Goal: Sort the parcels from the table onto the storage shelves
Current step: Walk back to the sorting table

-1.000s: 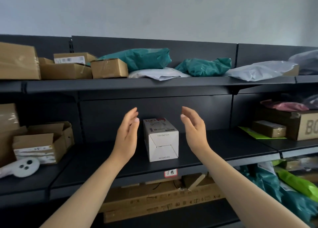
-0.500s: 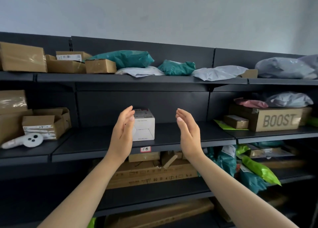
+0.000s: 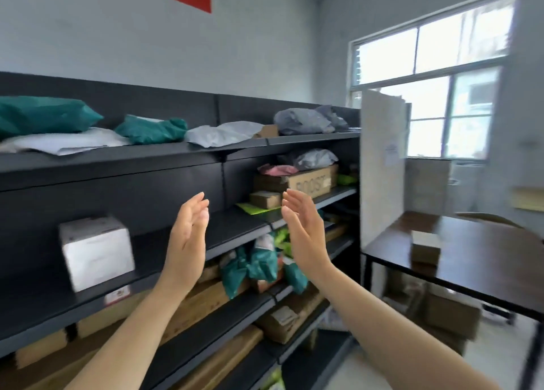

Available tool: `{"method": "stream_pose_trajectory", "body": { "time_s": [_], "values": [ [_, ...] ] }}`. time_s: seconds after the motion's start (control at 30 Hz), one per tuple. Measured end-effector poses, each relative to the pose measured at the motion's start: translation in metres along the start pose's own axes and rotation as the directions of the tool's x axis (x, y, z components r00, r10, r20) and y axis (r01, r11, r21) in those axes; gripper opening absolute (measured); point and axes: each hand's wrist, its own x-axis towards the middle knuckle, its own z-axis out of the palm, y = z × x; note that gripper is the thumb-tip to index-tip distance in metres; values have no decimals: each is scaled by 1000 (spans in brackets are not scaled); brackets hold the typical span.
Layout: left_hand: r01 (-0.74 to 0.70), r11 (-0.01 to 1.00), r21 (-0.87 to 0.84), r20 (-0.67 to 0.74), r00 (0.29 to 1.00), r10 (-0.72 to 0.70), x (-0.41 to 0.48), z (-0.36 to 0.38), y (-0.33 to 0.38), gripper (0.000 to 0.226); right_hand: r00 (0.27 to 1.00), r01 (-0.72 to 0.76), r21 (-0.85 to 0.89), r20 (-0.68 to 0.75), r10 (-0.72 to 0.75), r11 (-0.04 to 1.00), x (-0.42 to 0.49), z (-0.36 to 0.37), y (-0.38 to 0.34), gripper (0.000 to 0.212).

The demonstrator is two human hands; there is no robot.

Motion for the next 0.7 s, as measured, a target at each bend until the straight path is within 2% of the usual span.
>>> {"method": "stream_pose_trajectory", "body": {
  "time_s": [0.13,0.27,0.37,0.47,0.6,0.7],
  "values": [
    [-2,988,-155,147,989,25,-5,50,7,53,988,0,-167,-155,-26,986,-21,-58,-20,27],
    [-7,953,-304,276,957,95,-18,99,28,52,951,-23,-327,-299,-80,945,-48,-110,-52,41],
    [-11,920,-391,347,924,159,-32,127,46,57,914,-57,-410,-388,-118,910,-69,-143,-76,33],
    [-19,888,-459,403,886,228,-47,146,61,60,876,-92,-448,-460,-141,889,-91,-168,-98,20],
    [5,860,-511,432,866,252,-59,168,70,64,807,-121,-457,-563,-181,881,-113,-191,-118,20],
    [8,849,-528,457,845,277,-65,185,76,61,793,-147,-489,-578,-193,860,-117,-204,-123,21]
  ]
}}
